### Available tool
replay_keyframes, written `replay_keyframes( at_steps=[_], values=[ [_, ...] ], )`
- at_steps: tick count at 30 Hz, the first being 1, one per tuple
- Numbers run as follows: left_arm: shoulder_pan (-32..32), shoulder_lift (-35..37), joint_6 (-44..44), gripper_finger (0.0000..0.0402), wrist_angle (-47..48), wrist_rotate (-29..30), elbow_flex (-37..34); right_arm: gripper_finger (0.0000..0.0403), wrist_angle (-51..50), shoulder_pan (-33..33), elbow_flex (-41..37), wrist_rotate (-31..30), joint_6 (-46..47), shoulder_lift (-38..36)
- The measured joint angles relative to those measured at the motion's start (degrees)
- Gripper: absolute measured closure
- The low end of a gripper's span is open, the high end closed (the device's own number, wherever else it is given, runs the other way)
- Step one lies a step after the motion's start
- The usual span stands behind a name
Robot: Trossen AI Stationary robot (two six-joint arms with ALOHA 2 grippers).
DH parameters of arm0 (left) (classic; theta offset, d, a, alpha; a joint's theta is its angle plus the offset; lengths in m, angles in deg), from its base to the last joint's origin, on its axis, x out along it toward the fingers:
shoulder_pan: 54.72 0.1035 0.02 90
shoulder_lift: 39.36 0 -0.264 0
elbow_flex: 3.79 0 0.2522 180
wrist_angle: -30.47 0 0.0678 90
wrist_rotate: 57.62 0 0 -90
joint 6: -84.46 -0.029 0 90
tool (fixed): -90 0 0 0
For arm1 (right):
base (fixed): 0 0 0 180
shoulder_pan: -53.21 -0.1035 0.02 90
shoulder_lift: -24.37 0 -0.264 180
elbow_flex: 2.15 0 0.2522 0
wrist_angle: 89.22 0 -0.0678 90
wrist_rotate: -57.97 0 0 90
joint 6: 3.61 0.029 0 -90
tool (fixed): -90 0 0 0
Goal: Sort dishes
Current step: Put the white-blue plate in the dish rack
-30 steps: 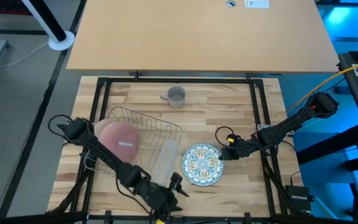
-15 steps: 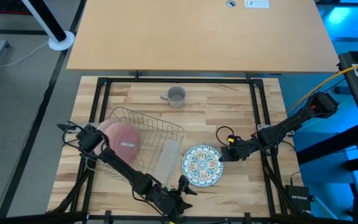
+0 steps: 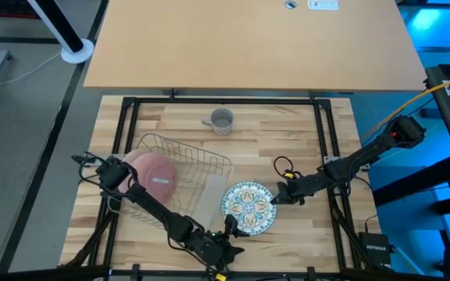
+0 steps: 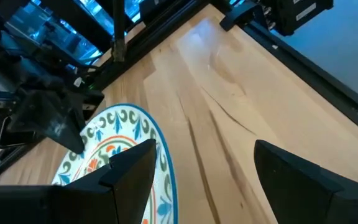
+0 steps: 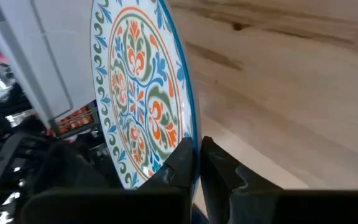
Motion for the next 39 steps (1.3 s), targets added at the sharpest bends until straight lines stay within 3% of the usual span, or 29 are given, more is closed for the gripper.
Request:
replay_keyframes(
  at_steps=[5, 13, 20, 25, 36, 39],
  values=[
    [0.2, 0.0, -1.0, 0.0141, 0.4, 0.0, 0.0, 0.0384, 2.0, 0.0, 0.0, 0.0, 0.0, 0.0],
    [0.4, 0.0, -4.8, 0.0141, 0.8, 6.5, 0.0, 0.0384, 2.4, 0.0, 0.0, 1.6, -0.1, 0.0],
    [0.8, 0.0, -5.1, 0.0153, 0.7, 7.5, 0.0, 0.0384, 6.1, 0.0, 0.0, 2.3, -0.3, 0.0],
    [0.8, 0.0, -5.1, 0.0207, 0.7, 7.5, -0.1, 0.0384, 6.5, 0.0, 0.0, 2.7, -0.4, 0.0],
    [0.6, 0.0, -6.1, 0.0367, 0.5, 10.6, -0.1, 0.0384, 5.8, 0.0, 0.0, 4.9, -1.3, 0.0],
    [0.4, 0.3, -6.5, 0.0382, 0.4, 11.3, -0.1, 0.0384, 5.8, 0.0, -0.1, 5.2, -1.4, 0.0]
  ],
)
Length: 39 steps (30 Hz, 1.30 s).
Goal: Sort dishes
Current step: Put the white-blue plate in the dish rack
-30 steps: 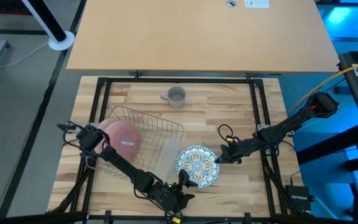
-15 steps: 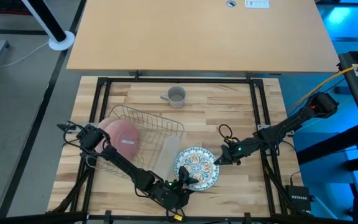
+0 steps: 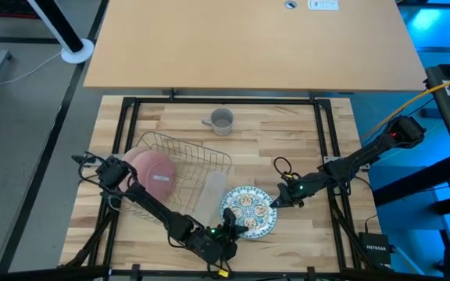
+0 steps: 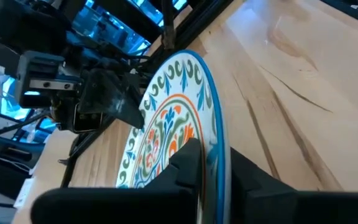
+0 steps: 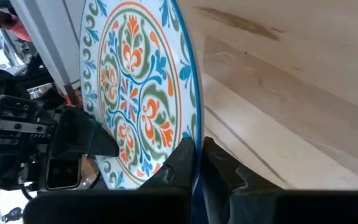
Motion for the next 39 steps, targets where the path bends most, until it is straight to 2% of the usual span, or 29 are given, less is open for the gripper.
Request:
replay_keyframes(
  at_steps=[11, 23, 29, 39],
  values=[
    [-0.7, 0.0, -3.0, 0.0387, 0.5, 1.7, 3.5, 0.038, 0.2, 0.0, 0.2, 0.4, -0.7, -0.1],
    [-0.7, 0.0, -4.2, 0.0387, 0.5, 1.9, 4.7, 0.0287, 0.3, 0.0, 0.2, 1.4, -2.1, -0.1],
    [-1.2, 0.0, -4.2, 0.0387, 0.4, 2.0, 4.8, 0.0268, 0.1, 0.0, 0.2, 2.5, -5.9, -0.1],
    [-3.4, 0.0, -4.2, 0.0388, -0.1, 1.7, 4.8, 0.0267, -0.6, 0.0, 0.2, -5.9, -12.5, -0.1]
  ],
)
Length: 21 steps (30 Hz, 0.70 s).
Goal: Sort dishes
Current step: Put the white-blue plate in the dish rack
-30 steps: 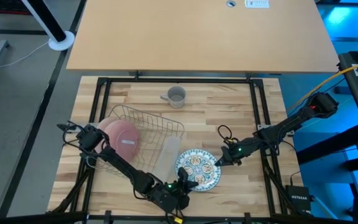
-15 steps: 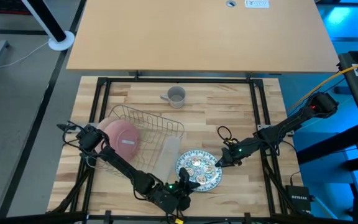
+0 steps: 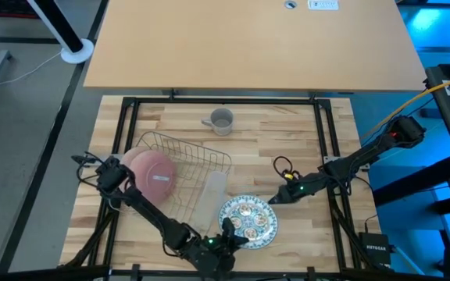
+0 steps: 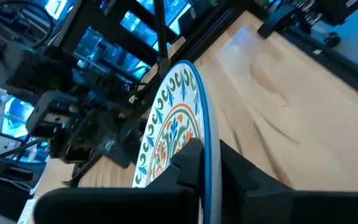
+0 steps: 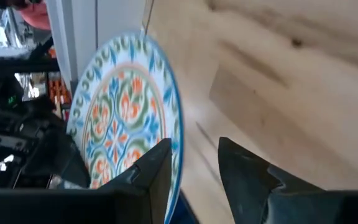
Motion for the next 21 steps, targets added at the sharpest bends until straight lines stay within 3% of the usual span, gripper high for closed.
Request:
replay_keyframes(
  at_steps=[6, 12, 21],
  values=[
    [-1.4, 0.0, -0.2, 0.0388, -4.5, -0.1, 0.0, 0.0267, -0.3, 0.0, 0.0, -6.1, -3.0, 0.0],
    [-2.8, 0.0, -7.0, 0.0388, -13.0, 0.0, 0.9, 0.0267, -0.3, 0.0, 0.0, -10.6, -5.2, -0.1],
    [-4.7, 0.1, -13.5, 0.0388, -12.9, 0.8, 8.3, 0.0267, -3.3, 0.0, 0.0, -20.0, -10.8, -0.1]
  ],
)
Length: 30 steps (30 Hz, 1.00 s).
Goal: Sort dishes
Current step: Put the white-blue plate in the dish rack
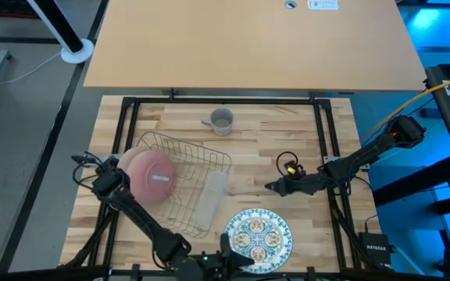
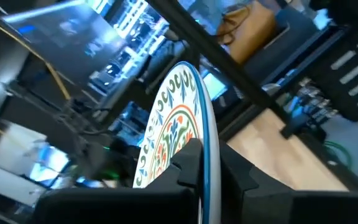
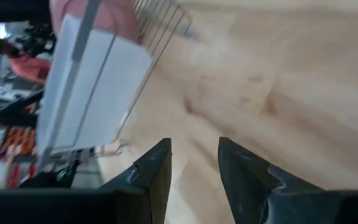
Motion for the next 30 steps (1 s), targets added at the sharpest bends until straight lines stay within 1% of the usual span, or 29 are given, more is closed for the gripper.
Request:
replay_keyframes(
  at_steps=[2, 4, 9, 12, 15, 18, 20, 26, 30],
  values=[
    [-0.6, 0.1, -2.6, 0.0388, 0.1, 2.3, 1.3, 0.0267, -1.6, 0.0, 0.0, -1.9, 0.0, 0.0],
    [-1.5, 0.1, -5.8, 0.0388, 0.1, 5.9, 3.0, 0.0267, -3.7, 0.0, 0.0, -3.2, 0.0, 0.0],
    [-3.8, 0.2, -15.2, 0.0388, -0.1, 17.8, 7.5, 0.0267, -8.0, 0.0, 0.0, -4.3, 0.0, 0.0],
    [-4.9, 0.2, -18.9, 0.0388, -0.3, 25.9, 10.4, 0.0267, -8.2, 0.0, 0.0, -4.3, 0.0, 0.0],
    [-5.5, 0.3, -19.1, 0.0388, -0.7, 33.7, 13.0, 0.0267, -8.3, 0.0, 0.0, -4.3, 0.0, 0.0],
    [-6.0, 0.3, -14.0, 0.0389, -0.8, 38.1, 15.3, 0.0267, -8.3, 0.0, 0.0, -4.3, 0.0, 0.0],
    [-6.3, 0.3, -12.7, 0.0389, -0.9, 39.5, 16.3, 0.0267, -8.3, 0.0, 0.0, -4.3, 0.0, 0.0],
    [-6.5, 0.3, -11.9, 0.039, -4.3, 39.3, 18.6, 0.0267, -8.3, 0.0, 0.0, -4.3, -2.6, 0.0],
    [-5.8, 0.3, -11.6, 0.0391, -6.2, 39.3, 18.7, 0.0267, -8.2, 0.0, 0.0, -4.3, -2.8, 0.0]
  ],
)
